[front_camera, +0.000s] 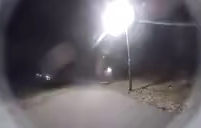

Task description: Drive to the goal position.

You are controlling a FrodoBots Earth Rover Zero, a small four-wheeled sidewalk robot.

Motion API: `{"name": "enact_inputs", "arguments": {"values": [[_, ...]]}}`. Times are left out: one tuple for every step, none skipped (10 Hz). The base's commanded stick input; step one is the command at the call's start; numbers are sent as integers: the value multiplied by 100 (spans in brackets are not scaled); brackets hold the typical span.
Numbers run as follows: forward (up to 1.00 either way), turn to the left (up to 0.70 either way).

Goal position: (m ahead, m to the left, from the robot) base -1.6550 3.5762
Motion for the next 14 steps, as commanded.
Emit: {"name": "enact_inputs", "arguments": {"values": [[100, 10], [100, 11], [100, 12], [100, 13], [100, 12], [100, 11], [100, 10], [100, 9], [100, 7], [100, 6], [100, 11], [100, 18], [100, 15], [100, 13]]}}
